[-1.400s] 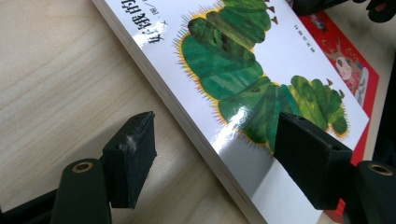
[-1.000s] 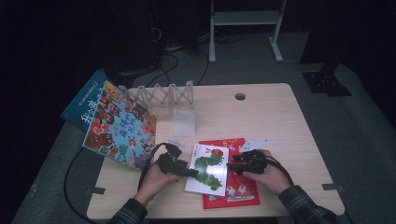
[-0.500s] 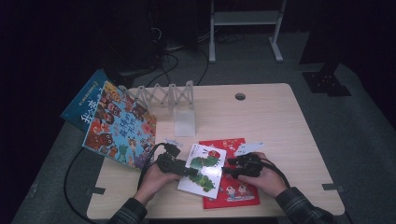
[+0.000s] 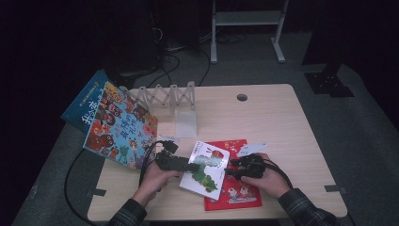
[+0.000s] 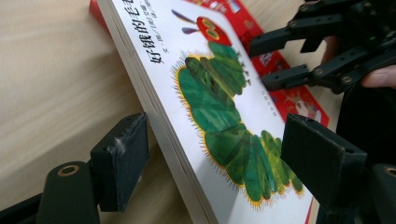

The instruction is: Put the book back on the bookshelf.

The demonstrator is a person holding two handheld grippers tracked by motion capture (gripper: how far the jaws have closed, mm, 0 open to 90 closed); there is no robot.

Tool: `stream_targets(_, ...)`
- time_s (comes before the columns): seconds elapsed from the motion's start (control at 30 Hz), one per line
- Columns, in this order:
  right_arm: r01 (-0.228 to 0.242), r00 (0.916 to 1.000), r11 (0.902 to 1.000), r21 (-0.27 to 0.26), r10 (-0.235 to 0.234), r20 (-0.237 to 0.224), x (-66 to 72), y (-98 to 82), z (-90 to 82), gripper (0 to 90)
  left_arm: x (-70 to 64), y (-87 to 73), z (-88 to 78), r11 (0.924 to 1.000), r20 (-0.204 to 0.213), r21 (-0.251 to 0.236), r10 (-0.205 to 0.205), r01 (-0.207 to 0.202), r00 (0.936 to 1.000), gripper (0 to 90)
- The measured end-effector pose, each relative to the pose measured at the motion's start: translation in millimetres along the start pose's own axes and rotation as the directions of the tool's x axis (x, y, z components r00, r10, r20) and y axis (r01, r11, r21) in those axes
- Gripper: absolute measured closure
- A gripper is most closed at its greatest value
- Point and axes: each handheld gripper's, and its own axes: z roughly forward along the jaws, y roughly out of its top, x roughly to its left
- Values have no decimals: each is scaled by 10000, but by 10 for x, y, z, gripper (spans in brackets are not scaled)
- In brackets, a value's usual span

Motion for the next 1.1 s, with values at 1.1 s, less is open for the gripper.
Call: stream_targets(1.1, -118, 9999, 9999, -53, 118, 82, -43, -33, -36, 514, -226, 254, 28, 9945, 724, -579, 920, -879, 9931, 463)
